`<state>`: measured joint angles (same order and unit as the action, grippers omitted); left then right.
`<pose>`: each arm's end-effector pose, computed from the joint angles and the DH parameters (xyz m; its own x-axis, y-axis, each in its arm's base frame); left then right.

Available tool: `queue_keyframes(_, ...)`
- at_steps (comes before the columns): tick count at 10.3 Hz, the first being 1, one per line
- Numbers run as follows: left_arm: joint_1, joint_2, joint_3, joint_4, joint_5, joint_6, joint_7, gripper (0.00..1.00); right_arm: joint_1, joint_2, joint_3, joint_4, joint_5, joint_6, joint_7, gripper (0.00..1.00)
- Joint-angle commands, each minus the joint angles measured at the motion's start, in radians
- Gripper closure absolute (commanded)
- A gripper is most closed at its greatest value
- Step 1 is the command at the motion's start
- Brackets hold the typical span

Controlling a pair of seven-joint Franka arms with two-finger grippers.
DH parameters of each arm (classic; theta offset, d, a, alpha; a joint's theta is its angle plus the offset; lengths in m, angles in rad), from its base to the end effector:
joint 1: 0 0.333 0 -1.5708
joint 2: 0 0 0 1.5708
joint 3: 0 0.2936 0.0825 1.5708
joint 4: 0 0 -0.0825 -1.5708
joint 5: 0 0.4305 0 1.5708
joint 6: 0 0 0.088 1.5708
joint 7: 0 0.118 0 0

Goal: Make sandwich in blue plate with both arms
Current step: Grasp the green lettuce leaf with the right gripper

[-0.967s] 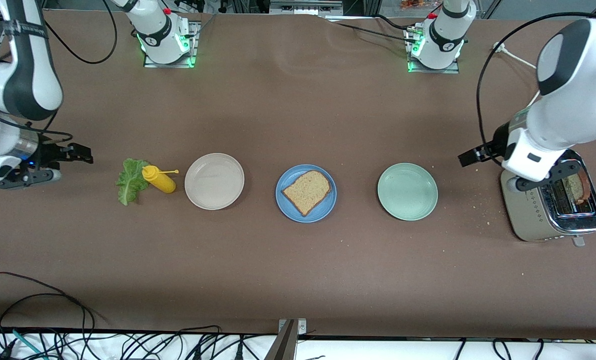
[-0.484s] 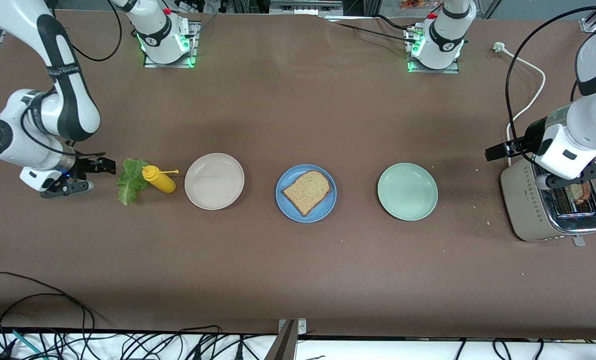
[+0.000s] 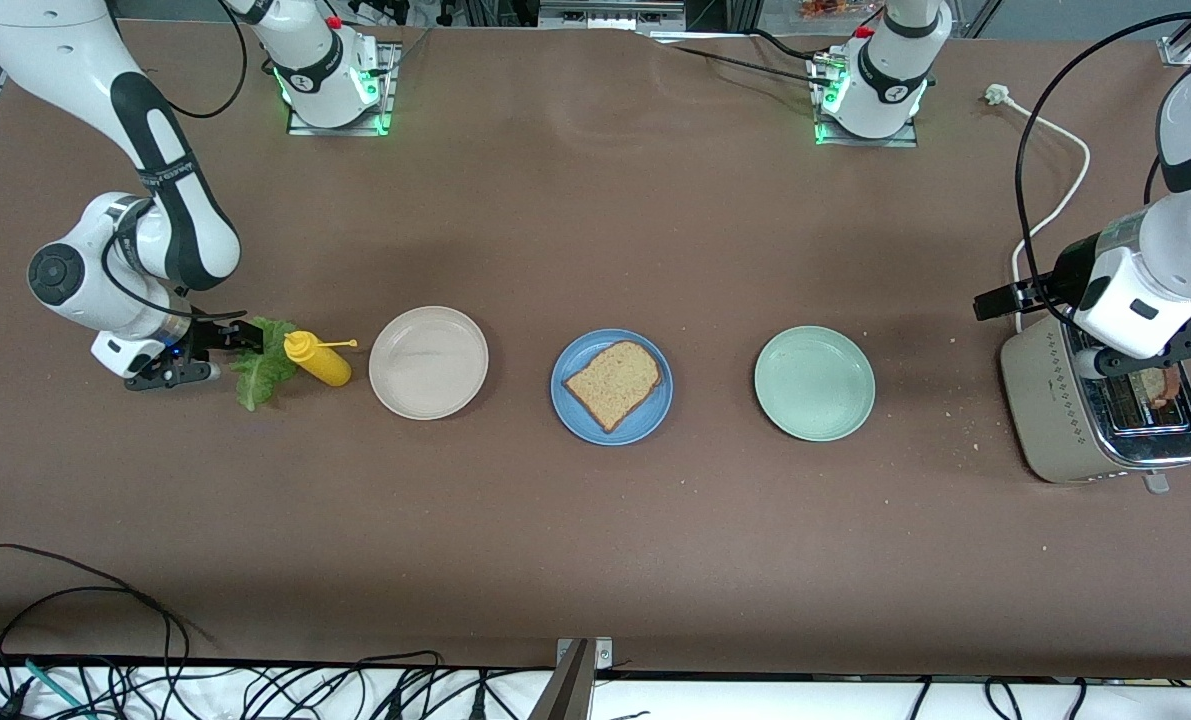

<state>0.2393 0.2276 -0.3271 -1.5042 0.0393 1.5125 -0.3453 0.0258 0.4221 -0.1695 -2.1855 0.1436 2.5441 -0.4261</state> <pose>0.6425 -0.0355 0.4854 0.9459 0.2516 -0.2050 0.2492 -0.9677 -0.0379 0.5604 -0.0886 0.1187 0.9837 0.1736 -0.0473 0.1725 -0.9846 -0.0269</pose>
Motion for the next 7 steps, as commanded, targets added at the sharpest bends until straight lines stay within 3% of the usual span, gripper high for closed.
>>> queue_keyframes(1,0.008,-0.011,-0.006,-0.001,0.025,-0.015,0.025,0.0,-0.009,0.033,0.021,0.004,0.186,0.019,-0.121,0.0)
queue_keyframes(2,0.008,-0.011,-0.006,-0.001,0.025,-0.015,0.025,0.0,-0.007,0.04,0.025,0.01,0.223,0.018,-0.152,0.12)
queue_keyframes(4,0.008,-0.011,-0.006,-0.001,0.025,-0.015,0.025,0.0,-0.007,0.044,0.025,0.018,0.223,0.007,-0.155,0.67)
queue_keyframes(6,0.008,-0.011,-0.006,-0.002,0.025,-0.015,0.025,0.0,-0.007,0.044,0.025,0.024,0.223,0.005,-0.164,0.96)
queue_keyframes(7,0.008,-0.011,-0.006,-0.002,0.025,-0.015,0.025,0.0,-0.009,0.044,0.024,0.027,0.223,-0.001,-0.171,1.0)
